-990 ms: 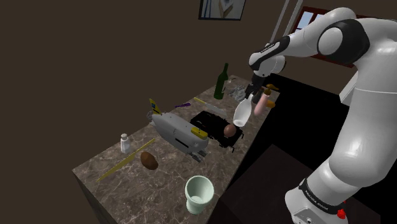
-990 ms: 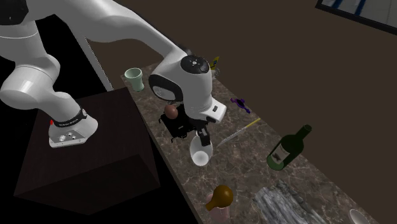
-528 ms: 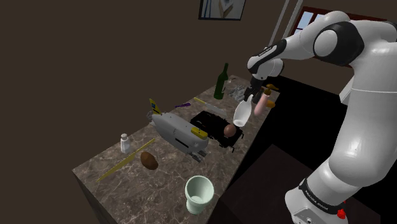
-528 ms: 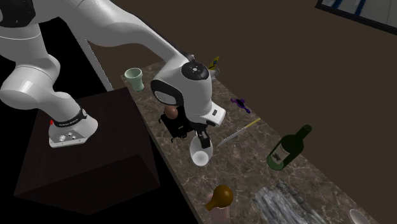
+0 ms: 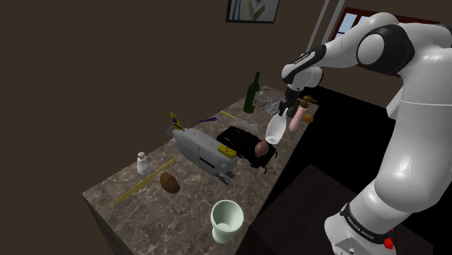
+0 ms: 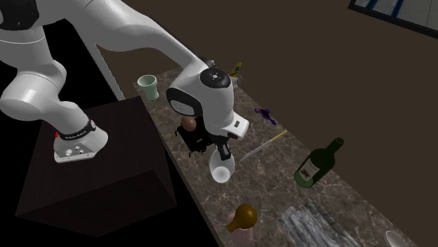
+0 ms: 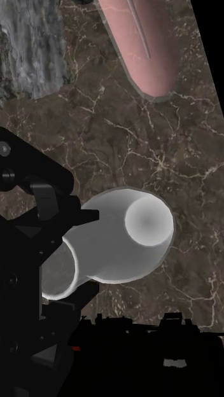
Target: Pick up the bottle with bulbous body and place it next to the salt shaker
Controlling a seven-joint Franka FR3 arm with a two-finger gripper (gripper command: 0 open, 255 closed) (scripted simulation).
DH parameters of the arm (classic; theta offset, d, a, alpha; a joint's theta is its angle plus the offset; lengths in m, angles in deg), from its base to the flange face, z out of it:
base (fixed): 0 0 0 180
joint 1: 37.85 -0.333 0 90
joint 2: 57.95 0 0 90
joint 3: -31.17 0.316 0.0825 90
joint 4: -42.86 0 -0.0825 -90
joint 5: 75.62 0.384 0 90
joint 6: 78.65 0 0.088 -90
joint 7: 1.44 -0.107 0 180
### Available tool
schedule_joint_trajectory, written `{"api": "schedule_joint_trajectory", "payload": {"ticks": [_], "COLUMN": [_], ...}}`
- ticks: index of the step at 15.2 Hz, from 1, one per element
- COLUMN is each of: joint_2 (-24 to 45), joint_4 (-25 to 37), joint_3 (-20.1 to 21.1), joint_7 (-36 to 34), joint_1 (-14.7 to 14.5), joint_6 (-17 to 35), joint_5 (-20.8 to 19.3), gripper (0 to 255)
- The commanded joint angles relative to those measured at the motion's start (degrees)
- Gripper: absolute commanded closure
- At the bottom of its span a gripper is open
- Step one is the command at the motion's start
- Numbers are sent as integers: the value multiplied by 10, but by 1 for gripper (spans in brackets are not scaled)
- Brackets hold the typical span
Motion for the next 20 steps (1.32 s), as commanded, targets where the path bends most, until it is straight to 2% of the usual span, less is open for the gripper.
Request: {"api": "schedule_joint_trajectory", "payload": {"ticks": [1, 5, 20], "joint_2": [0, 0, -65], "joint_4": [0, 0, 34], "joint_3": [0, 0, -19], "joint_7": [0, 0, -28], "joint_1": [0, 0, -13], "joint_6": [0, 0, -93], "joint_5": [0, 0, -41], "gripper": [255, 255, 255]}}
